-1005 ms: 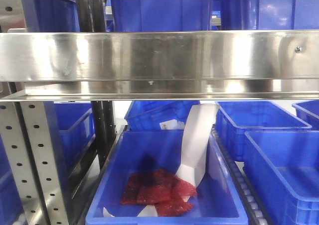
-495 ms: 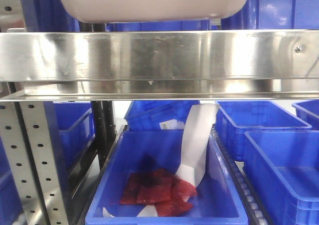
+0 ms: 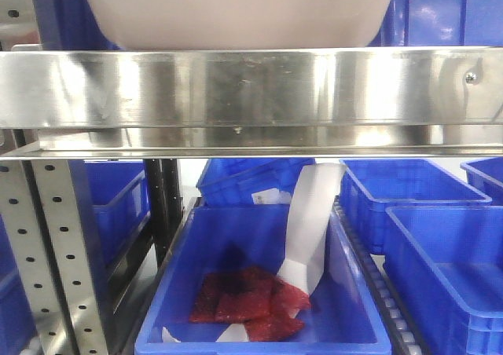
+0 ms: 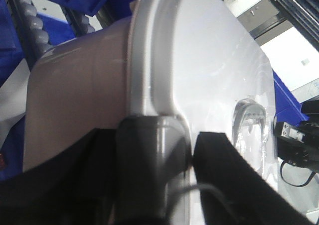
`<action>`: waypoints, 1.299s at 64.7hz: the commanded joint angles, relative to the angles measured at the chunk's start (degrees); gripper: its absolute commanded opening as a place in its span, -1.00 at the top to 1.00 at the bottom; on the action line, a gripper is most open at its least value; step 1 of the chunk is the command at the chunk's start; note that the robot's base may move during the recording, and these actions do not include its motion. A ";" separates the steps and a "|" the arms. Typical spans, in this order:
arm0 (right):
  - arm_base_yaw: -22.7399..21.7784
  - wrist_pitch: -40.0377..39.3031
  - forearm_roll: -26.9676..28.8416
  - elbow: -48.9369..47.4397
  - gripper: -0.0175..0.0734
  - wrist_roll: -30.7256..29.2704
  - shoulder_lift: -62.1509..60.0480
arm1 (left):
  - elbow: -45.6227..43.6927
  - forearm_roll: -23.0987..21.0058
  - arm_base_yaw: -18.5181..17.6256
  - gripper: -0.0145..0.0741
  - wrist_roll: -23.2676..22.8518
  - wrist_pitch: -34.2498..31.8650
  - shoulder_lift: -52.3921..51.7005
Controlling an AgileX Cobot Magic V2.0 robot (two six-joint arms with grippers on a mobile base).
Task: Grab white bin and place on right shelf
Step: 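Lower the white bin with both grippers onto the roller shelf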
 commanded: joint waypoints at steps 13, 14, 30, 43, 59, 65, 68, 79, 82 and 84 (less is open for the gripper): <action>0.44 -4.12 3.55 -2.26 -0.75 -2.20 -2.80 | -2.18 -4.40 -0.90 -0.33 0.61 -1.30 -2.12; 0.44 -4.55 2.99 -2.26 -0.76 -2.20 -2.80 | -2.18 -4.40 -0.90 -0.33 0.61 -1.41 -2.12; -1.97 -6.43 -1.15 -2.26 -0.78 -2.20 -2.80 | -2.18 -1.76 1.12 -0.33 0.61 -1.22 -2.12; -4.04 -5.08 -1.15 -2.26 -0.78 -2.20 -2.80 | -2.18 -1.76 2.79 -0.32 0.61 -0.31 -2.12; -3.81 0.34 -1.15 -2.26 -0.29 -2.20 -2.80 | -2.18 -2.13 2.79 -0.01 0.61 2.27 -2.12; -3.81 0.80 -1.15 -2.26 0.24 -2.20 -2.80 | -2.18 -2.13 2.79 0.50 0.61 2.27 -2.12; -3.81 1.42 -1.15 -2.26 0.46 -2.20 -2.80 | -2.18 -3.18 2.79 0.72 0.61 2.50 -2.12; -3.81 3.46 0.27 -2.26 0.49 -1.77 -3.14 | -2.18 -7.99 2.92 0.94 0.61 3.25 -2.39; -3.81 2.78 0.22 -2.26 0.49 -0.81 -3.77 | -2.18 -7.35 2.92 0.94 0.50 2.53 -2.96; -3.87 1.91 -0.10 -2.26 0.49 0.20 -4.44 | -2.18 -6.62 2.92 0.94 0.35 2.04 -3.61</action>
